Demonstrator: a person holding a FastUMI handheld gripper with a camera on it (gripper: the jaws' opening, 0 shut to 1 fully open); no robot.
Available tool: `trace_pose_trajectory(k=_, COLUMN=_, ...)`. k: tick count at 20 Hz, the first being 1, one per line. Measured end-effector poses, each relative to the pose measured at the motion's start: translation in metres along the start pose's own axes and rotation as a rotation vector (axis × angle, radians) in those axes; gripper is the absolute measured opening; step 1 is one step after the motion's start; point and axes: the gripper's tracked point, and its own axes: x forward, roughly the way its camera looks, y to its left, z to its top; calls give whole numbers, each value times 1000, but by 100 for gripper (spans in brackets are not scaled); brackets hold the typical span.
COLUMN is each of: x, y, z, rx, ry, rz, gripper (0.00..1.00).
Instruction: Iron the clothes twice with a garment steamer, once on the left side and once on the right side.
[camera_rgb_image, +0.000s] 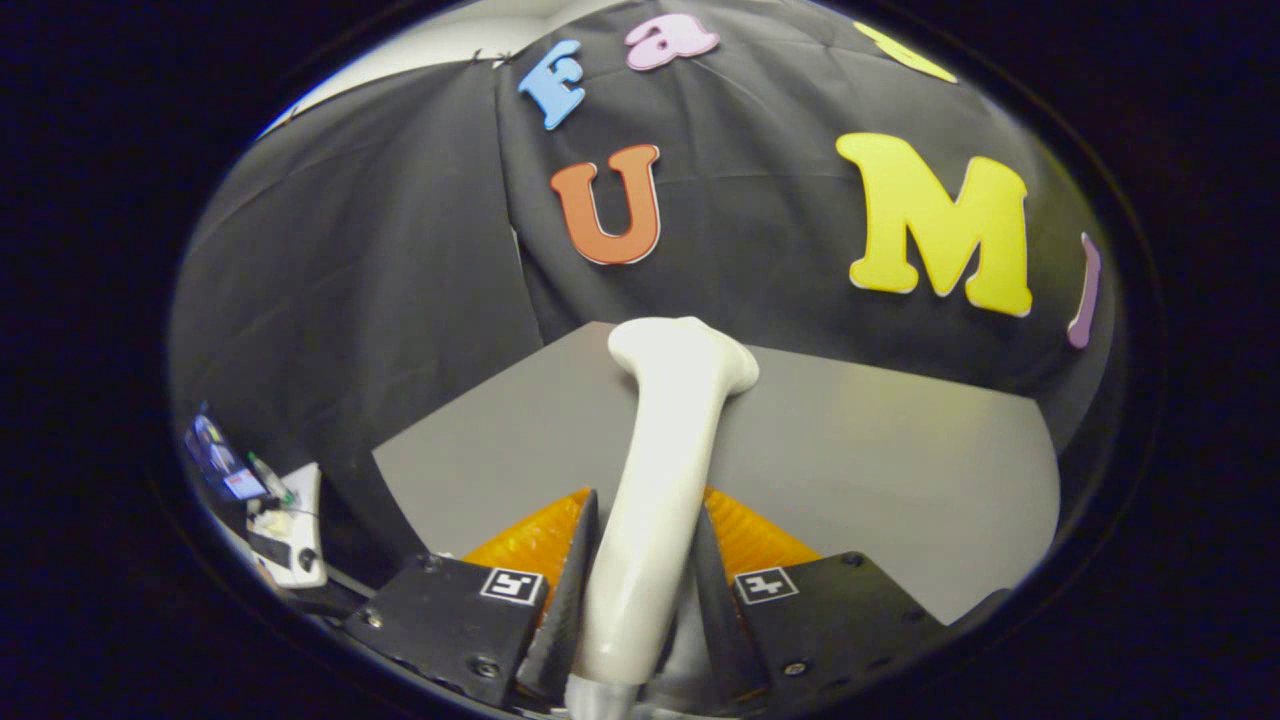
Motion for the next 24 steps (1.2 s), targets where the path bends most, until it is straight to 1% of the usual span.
trace_pose_trajectory(k=1, x=-2, y=4, z=1, rx=39, ry=11, rz=24, gripper=52)
trace_pose_trajectory(k=2, x=-3, y=5, z=0, rx=31, ry=18, rz=24, gripper=45)
trace_pose_trajectory(k=4, x=-8, y=6, z=-2, rx=17, ry=13, rz=15, gripper=41)
trace_pose_trajectory(k=6, x=-17, y=7, z=-7, rx=39, ry=15, rz=15, gripper=40)
trace_pose_trajectory(k=7, x=-21, y=5, z=-10, rx=49, ry=18, rz=3, gripper=40)
trace_pose_trajectory(k=9, x=-34, y=-5, z=-12, rx=70, ry=3, rz=-41, gripper=40)
trace_pose_trajectory(k=12, x=-66, y=-20, z=-6, rx=89, ry=-58, rz=-103, gripper=40)
trace_pose_trajectory(k=17, x=-146, y=-43, z=6, rx=112, ry=-182, rz=-219, gripper=39)
trace_pose_trajectory(k=21, x=-231, y=-60, z=12, rx=158, ry=-312, rz=-335, gripper=40)
trace_pose_trajectory(k=24, x=-293, y=-67, z=15, rx=177, ry=-398, rz=-403, gripper=39)
